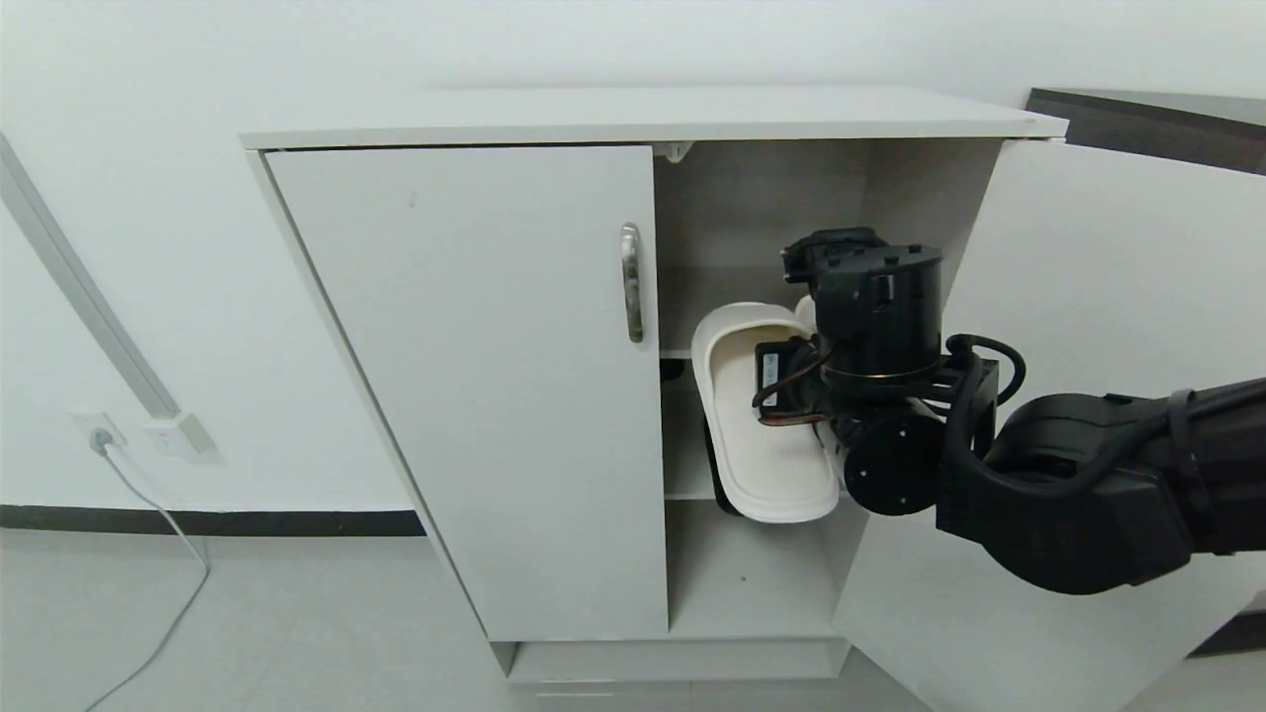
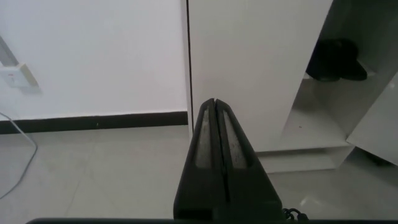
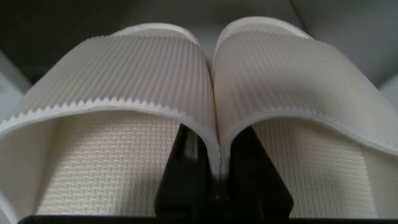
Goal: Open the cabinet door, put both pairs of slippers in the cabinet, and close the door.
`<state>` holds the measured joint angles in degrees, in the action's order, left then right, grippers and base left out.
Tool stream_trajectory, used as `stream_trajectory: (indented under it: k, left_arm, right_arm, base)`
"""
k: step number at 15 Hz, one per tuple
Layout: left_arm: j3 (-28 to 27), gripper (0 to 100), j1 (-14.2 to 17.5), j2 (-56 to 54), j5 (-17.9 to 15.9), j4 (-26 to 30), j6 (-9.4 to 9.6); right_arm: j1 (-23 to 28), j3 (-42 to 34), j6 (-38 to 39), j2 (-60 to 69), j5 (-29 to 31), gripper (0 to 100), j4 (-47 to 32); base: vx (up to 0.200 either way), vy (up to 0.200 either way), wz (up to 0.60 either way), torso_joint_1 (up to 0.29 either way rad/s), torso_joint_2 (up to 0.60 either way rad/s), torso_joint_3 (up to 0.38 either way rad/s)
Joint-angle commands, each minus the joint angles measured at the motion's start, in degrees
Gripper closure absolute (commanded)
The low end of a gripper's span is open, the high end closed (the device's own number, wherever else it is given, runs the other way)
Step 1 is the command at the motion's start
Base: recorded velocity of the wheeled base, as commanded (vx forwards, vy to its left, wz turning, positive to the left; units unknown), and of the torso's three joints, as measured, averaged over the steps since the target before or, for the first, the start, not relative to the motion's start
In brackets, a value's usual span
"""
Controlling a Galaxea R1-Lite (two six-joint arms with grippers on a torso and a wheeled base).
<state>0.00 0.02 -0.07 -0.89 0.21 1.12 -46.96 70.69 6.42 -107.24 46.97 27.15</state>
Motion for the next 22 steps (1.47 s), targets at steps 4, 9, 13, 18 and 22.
stream_trajectory:
  k: [4,9,13,18,22]
  left_arm:
    - [0.00,100,0.06,0.07,0.10,-0.03,0.02]
    - [0.00,100,0.15,0.07,0.01,-0.03,0.02]
    - [0.00,100,0.15,0.07,0.10,-0.03,0.02]
    - [0.00,100,0.15,0.07,0.19,-0.03,-0.15]
    - [0.00,100,0.06,0.07,0.19,-0.03,-0.15]
  right_arm:
    - [0.02,0.50,-0.36,-1.30,-0.04,100,0.27]
    - [1.17,1.90,-0.36,-2.45,-0.21,100,0.45]
    - [3.19,7.27,-0.62,-4.38,-2.76,100,-1.57]
    - [5.47,15.53,-0.62,-7.28,-4.17,100,-8.52]
    - [6.62,19.66,-0.71,-10.27,-4.17,100,-9.66]
  base:
    - [0.200,0.000,0.00,0.000,0.00,0.002]
    - [0.000,0.000,0.00,0.000,0.00,0.000]
    - [0.000,0.000,0.00,0.000,0.00,0.000]
    - [0.000,0.000,0.00,0.000,0.00,0.000]
    - [0.000,0.000,0.00,0.000,0.00,0.000]
